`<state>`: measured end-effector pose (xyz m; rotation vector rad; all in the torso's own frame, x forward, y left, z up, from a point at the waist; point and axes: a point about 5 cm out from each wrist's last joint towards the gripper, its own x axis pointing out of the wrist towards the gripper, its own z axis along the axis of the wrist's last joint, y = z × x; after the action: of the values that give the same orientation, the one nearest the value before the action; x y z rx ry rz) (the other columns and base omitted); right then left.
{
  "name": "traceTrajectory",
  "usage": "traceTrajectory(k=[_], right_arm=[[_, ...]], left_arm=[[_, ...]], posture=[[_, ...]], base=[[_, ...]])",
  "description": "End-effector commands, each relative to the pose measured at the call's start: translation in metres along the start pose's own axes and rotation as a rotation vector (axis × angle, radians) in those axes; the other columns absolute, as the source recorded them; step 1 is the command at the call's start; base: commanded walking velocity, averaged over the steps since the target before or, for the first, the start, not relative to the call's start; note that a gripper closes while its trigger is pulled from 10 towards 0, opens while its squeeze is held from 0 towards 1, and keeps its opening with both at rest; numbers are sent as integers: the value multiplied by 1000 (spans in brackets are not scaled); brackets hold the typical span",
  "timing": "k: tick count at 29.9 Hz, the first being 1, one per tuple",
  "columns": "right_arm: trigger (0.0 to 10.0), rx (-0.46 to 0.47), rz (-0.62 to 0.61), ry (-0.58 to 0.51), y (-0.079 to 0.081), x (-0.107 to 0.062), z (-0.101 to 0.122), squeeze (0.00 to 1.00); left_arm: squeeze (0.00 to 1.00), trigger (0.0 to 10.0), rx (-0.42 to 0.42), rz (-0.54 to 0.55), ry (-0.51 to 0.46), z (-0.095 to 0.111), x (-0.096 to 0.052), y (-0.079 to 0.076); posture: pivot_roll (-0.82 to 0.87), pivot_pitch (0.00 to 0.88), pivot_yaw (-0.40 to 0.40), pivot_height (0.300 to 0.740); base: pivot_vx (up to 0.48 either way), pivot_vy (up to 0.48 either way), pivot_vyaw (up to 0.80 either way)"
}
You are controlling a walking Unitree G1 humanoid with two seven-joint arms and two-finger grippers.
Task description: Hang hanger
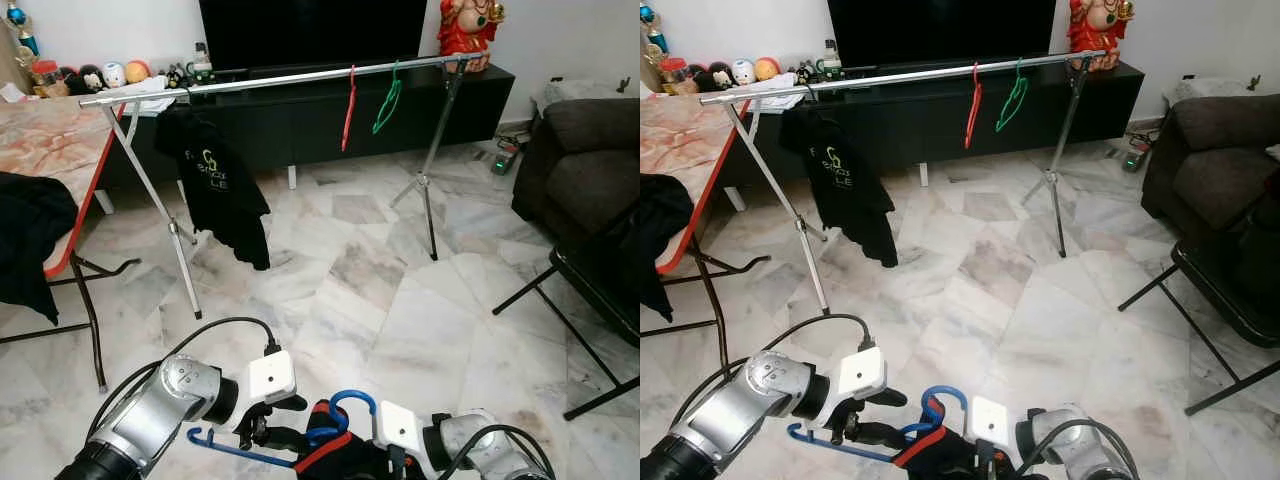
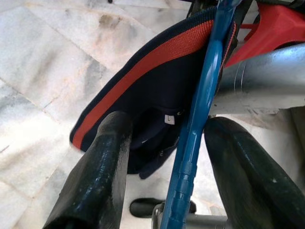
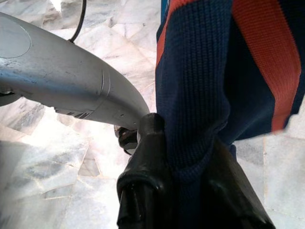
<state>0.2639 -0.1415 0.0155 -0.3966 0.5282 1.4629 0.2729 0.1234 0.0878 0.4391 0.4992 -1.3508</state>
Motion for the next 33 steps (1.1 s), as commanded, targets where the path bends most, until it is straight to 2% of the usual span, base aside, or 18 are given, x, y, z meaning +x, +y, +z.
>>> traceTrajectory(k=[1,3,4,5,6,7,10,11,23,32,33], right_arm=[[0,-23,38,-30,-2,1,8,0],[0,-23,39,-31,-2,1,8,0],[0,-23,43,-34,-3,0,9,0],[0,-23,43,-34,-3,0,9,0],[0,-24,51,-38,-3,0,10,0],[0,-26,54,-40,-3,0,11,0],[0,-29,53,-38,-4,0,12,0],[0,-36,45,-33,-5,0,13,0],[0,-72,-23,-24,-14,2,20,0],[0,-73,-31,-15,-14,2,20,0],[0,-73,-31,-16,-14,2,20,0]], left_arm=[[0,10000,0,68,39,-5,-5,9],[0,10000,-2,61,39,-6,-5,9],[0,8706,-6,53,36,-6,-4,8],[0,8706,-6,53,36,-6,-4,8],[0,5255,-7,48,36,-6,-3,8],[0,4784,-7,46,36,-6,-3,8],[0,5137,-12,35,38,-6,-3,7],[0,9922,-19,13,35,-6,-2,4],[0,10000,-45,-77,4,-2,1,-6],[0,10000,-47,-77,10,-3,2,-6],[0,9765,-47,-71,9,-3,2,-6]], posture=[[59,69,12,740],[58,70,12,740],[58,70,12,740],[58,70,12,740],[58,70,12,740],[58,70,12,740],[61,71,7,740],[61,71,7,740],[63,68,3,740],[62,65,5,740],[62,65,5,740]], base=[[0,0,0],[0,0,0],[0,0,0],[0,0,0],[0,0,0],[0,0,0],[0,0,0],[0,0,0],[0,0,0],[0,0,0],[0,0,0]])
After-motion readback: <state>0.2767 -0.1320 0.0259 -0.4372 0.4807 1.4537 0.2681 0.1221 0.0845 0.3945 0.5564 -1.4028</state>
